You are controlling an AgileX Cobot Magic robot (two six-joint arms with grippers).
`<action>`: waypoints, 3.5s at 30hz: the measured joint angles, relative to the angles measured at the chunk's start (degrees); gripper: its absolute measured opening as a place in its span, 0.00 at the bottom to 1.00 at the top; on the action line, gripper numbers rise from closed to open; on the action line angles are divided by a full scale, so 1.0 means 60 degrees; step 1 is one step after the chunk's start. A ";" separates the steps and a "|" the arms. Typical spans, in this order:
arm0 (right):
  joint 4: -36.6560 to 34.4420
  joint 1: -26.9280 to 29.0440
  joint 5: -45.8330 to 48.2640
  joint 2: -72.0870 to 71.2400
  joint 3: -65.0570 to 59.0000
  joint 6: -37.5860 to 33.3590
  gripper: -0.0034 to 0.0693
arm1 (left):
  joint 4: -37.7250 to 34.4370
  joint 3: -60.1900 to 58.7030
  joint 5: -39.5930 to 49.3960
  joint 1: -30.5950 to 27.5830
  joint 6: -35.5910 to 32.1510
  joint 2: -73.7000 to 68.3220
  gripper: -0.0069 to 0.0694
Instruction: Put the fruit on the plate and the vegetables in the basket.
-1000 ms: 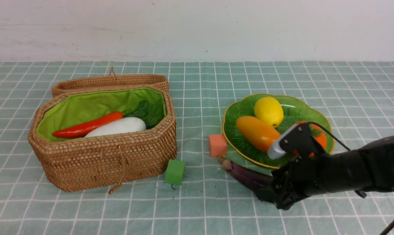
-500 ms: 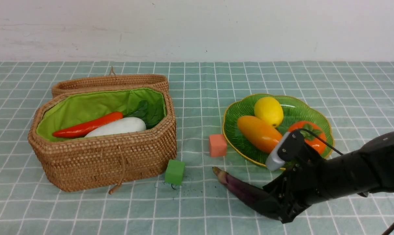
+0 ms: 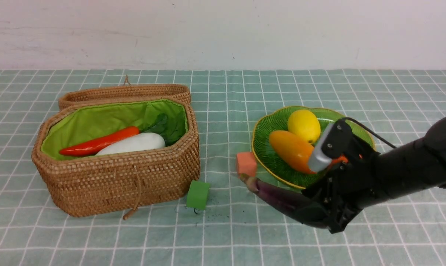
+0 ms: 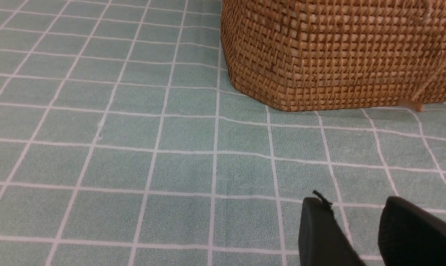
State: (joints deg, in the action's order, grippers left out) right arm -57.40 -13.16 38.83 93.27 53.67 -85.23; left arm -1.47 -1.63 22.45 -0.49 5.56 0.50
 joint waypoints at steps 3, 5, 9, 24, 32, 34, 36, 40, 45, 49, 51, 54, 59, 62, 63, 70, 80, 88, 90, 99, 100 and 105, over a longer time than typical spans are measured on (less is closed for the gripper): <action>0.0252 -0.0136 0.0353 0.0000 0.0686 0.0296 0.59 | 0.0000 0.0000 0.0000 0.0000 0.0000 0.0000 0.40; 0.0550 -0.0411 0.0503 0.0000 0.1421 0.0677 0.59 | 0.0000 0.0000 0.0000 0.0000 0.0000 0.0000 0.40; 0.1350 -0.1159 0.0702 0.0190 0.2957 0.1384 0.59 | 0.0000 0.0000 0.0000 0.0000 0.0000 0.0000 0.40; 0.0555 -0.3043 0.1713 0.4985 1.0722 0.1884 0.59 | 0.0000 0.0000 0.0000 0.0000 0.0000 0.0000 0.40; 0.0595 -0.3805 0.0083 0.6068 1.1580 0.1884 0.59 | 0.0000 0.0000 0.0000 0.0000 0.0000 0.0000 0.40; 0.0687 -0.3885 -0.0128 0.6161 1.1580 0.1884 0.59 | 0.0000 0.0000 0.0000 0.0000 0.0000 0.0000 0.40; 0.0722 -0.3918 -0.0214 0.6203 1.1580 0.1884 0.60 | 0.0000 0.0000 0.0000 0.0000 0.0000 0.0000 0.40; 0.0758 -0.3902 -0.0285 0.6171 1.1583 0.1914 0.78 | 0.0000 0.0000 0.0000 0.0000 0.0000 0.0000 0.40; 0.0906 -0.3771 0.0348 0.5872 1.1583 0.1948 0.96 | 0.0000 0.0000 0.0000 0.0000 0.0000 0.0000 0.40; 0.1224 -0.3420 0.1437 0.5179 1.1583 0.2061 0.97 | 0.0000 0.0000 0.0000 0.0000 0.0000 0.0000 0.40; 0.1458 -0.3209 0.2019 0.4747 1.1591 0.2332 0.94 | 0.0000 0.0000 0.0000 0.0000 0.0000 0.0000 0.40; 0.1880 -0.2860 0.2838 0.4137 1.1591 0.3053 0.85 | 0.0000 0.0000 0.0000 0.0000 0.0000 0.0000 0.40; 0.3197 -0.2245 0.4757 0.2662 1.1630 0.5334 0.51 | 0.0000 0.0000 0.0000 0.0000 0.0000 0.0000 0.40; 0.4450 -0.2026 0.5379 0.1796 1.1631 0.7314 0.26 | 0.0000 0.0000 0.0000 0.0000 0.0000 0.0000 0.40; 0.5194 -0.1997 0.5460 0.1295 1.1502 0.8549 0.13 | 0.0000 0.0000 0.0000 0.0000 0.0000 0.0000 0.40; 0.7469 -0.1997 0.5567 -0.1000 0.9612 1.1497 0.02 | 0.0000 0.0000 0.0000 0.0000 0.0000 0.0000 0.40; 0.9040 -0.1997 0.5594 -0.4378 0.4475 1.2568 0.03 | 0.0000 0.0000 0.0000 0.0000 0.0000 0.0000 0.40; 0.8608 -0.1997 0.5587 -0.5868 0.1356 1.2669 0.04 | 0.0000 0.0000 0.0000 0.0000 0.0000 0.0000 0.40; 0.8599 -0.1997 0.5576 -0.5971 0.1035 1.2669 0.04 | 0.0000 0.0000 0.0000 0.0000 0.0000 0.0000 0.40; 0.8939 -0.1997 0.5396 -0.6048 0.0817 1.2545 0.04 | 0.0000 0.0000 0.0000 0.0000 0.0000 0.0000 0.40; 0.9123 -0.1965 0.5130 -0.6145 0.0718 1.2499 0.04 | 0.0000 0.0000 0.0000 0.0000 0.0000 0.0000 0.40; 0.9475 -0.1285 0.3001 -0.7001 -0.0151 1.2487 0.05 | 0.0000 0.0000 0.0000 0.0000 0.0000 0.0000 0.40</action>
State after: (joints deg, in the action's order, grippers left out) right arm -0.55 -20.87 56.83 51.26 52.76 -10.31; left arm -1.47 -1.63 22.45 -0.49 5.56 0.50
